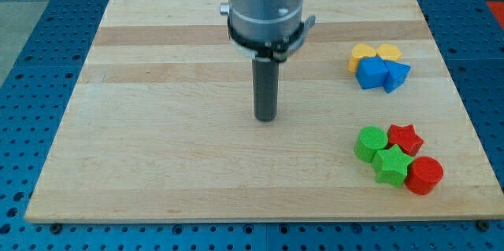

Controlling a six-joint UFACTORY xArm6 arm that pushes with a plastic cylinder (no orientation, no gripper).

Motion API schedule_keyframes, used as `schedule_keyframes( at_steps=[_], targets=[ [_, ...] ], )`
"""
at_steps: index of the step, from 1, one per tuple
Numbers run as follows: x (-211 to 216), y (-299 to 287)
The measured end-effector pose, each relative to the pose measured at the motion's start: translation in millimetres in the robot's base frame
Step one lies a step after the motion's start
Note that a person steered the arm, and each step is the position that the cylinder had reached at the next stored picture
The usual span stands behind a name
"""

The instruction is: Separate the blue blocks and yellow blocks from each other

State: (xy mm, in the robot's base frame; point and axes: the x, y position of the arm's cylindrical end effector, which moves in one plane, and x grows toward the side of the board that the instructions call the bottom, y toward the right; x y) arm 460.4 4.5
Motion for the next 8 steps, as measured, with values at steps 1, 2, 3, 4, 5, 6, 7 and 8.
schedule_keyframes(
  at_steps=[1, 2, 3, 4, 5, 6, 7, 8],
  targets=[
    [-2, 36],
    [-5, 83],
    [-6, 137],
    [-5, 191],
    [-12, 228],
    [-50, 228],
    [-70, 207],
    [-68, 155]
  ],
)
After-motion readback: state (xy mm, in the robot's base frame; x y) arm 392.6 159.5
